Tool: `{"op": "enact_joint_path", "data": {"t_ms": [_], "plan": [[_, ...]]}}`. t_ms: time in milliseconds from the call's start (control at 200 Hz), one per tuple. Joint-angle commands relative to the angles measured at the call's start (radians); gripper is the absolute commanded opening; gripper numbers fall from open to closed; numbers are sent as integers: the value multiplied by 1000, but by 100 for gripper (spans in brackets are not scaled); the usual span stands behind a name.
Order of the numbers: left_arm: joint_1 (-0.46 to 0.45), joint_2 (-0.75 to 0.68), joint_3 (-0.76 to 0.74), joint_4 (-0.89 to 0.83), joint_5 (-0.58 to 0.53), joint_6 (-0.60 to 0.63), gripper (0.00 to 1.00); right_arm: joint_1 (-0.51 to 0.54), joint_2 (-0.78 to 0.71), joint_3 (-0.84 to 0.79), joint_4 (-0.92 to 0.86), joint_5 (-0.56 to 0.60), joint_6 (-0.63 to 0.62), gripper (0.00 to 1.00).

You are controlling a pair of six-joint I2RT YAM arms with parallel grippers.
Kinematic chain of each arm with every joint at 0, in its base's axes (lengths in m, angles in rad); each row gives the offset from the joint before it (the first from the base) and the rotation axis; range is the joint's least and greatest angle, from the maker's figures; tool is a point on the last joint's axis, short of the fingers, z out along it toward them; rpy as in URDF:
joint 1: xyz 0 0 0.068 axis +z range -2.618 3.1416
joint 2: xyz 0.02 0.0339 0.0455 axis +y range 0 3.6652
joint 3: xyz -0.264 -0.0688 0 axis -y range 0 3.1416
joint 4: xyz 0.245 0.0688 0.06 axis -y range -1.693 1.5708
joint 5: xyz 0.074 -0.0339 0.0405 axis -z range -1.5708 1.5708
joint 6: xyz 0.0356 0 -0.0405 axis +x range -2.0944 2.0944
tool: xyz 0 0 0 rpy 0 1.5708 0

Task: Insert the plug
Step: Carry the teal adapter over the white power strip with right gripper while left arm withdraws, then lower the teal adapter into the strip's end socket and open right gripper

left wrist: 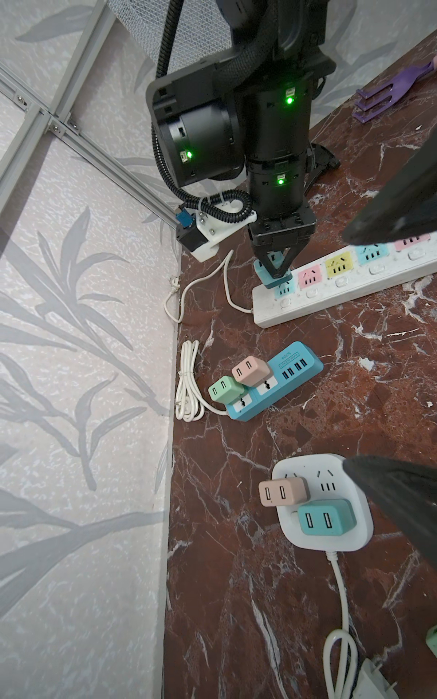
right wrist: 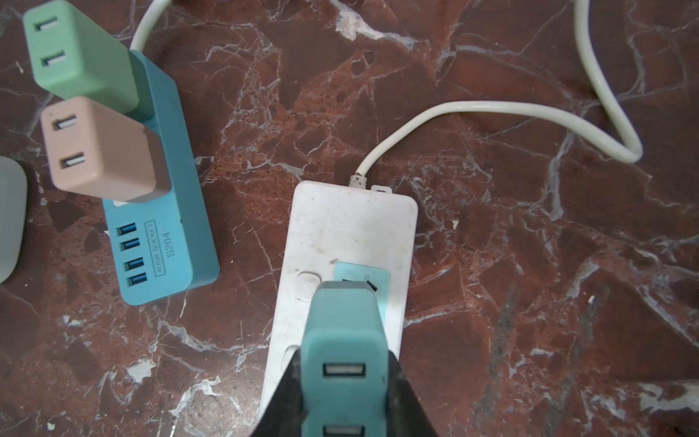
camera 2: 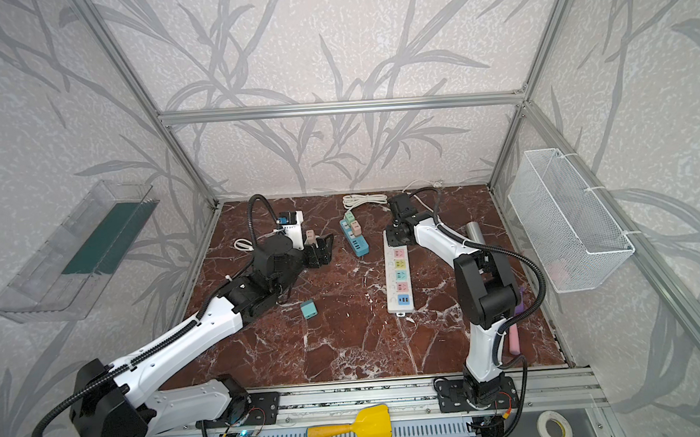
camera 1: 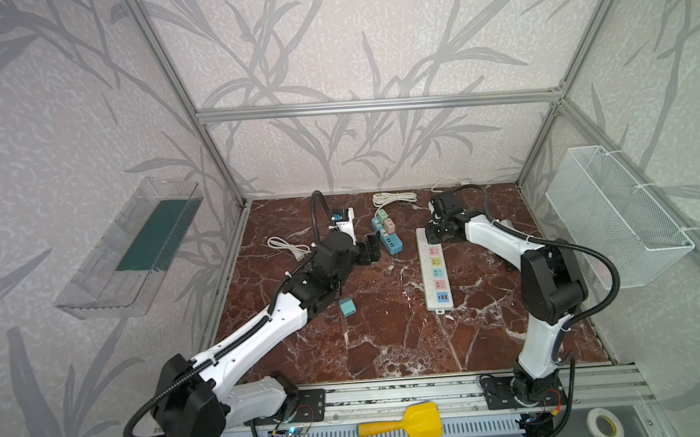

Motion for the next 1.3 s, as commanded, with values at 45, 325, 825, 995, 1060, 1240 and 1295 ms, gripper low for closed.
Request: {"op": "enact_joint_path", "data": {"t_ms": [45,325,825,995,1060,1240,1295], "plan": [[13,-26,16,-8,13,-22,87,-9,23,13,-3,-3,-15,0],[21,-24,16,-8,19,-20,87,-12,58,33,-39,-25,-12,0],[30,-27,17,-8,31,-23,87,-20,98,70,-101,-22,30,0],[34,-29,16,-8,31,-24,87,-21,111,82,-129,-23,46,0],[35,-30,17,-8,36,-26,87,-20,110,82,-138,-22,50,0],[40,-33,18,-10,42,-30,87,-17,115,84,-154,-18,53,0],[41,-34,19,-10,42,-31,87,-16,128,92,-163,-12,56,0]]}}
